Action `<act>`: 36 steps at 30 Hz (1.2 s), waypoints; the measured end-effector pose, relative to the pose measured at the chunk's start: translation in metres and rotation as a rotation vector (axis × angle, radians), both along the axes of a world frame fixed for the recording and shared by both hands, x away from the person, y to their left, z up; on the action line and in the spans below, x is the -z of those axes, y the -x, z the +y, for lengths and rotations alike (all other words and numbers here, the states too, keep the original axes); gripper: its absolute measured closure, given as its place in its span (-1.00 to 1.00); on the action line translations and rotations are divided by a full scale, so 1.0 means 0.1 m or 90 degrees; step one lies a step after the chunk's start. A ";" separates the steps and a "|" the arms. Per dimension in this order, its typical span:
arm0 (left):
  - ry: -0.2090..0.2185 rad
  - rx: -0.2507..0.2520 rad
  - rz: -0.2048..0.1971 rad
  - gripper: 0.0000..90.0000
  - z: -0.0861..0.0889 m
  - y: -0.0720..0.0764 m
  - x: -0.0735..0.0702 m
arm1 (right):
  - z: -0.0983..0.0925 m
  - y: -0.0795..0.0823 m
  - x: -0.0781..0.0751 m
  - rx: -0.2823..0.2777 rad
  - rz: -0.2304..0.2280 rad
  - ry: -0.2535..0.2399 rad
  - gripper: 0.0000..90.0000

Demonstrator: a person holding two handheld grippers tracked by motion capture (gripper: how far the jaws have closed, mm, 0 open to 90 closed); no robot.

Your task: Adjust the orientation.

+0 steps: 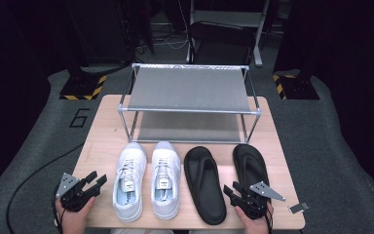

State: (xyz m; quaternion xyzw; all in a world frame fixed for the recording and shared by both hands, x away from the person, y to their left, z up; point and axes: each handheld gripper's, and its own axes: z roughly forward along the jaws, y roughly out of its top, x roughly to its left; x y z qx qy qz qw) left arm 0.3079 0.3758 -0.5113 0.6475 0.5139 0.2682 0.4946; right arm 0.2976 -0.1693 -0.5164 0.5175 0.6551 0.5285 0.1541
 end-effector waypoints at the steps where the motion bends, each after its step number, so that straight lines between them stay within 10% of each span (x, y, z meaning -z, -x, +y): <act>1: 0.006 0.002 -0.001 0.11 0.00 0.00 0.00 | 0.00 0.00 0.01 -0.001 0.005 -0.005 0.16; 30: 0.000 -0.029 0.019 0.06 0.01 -0.04 0.04 | 0.10 0.04 0.07 -0.030 0.054 0.009 0.23; 36: 0.010 -0.058 0.012 0.06 0.06 -0.08 0.05 | 0.14 0.05 0.09 -0.050 0.060 0.016 0.59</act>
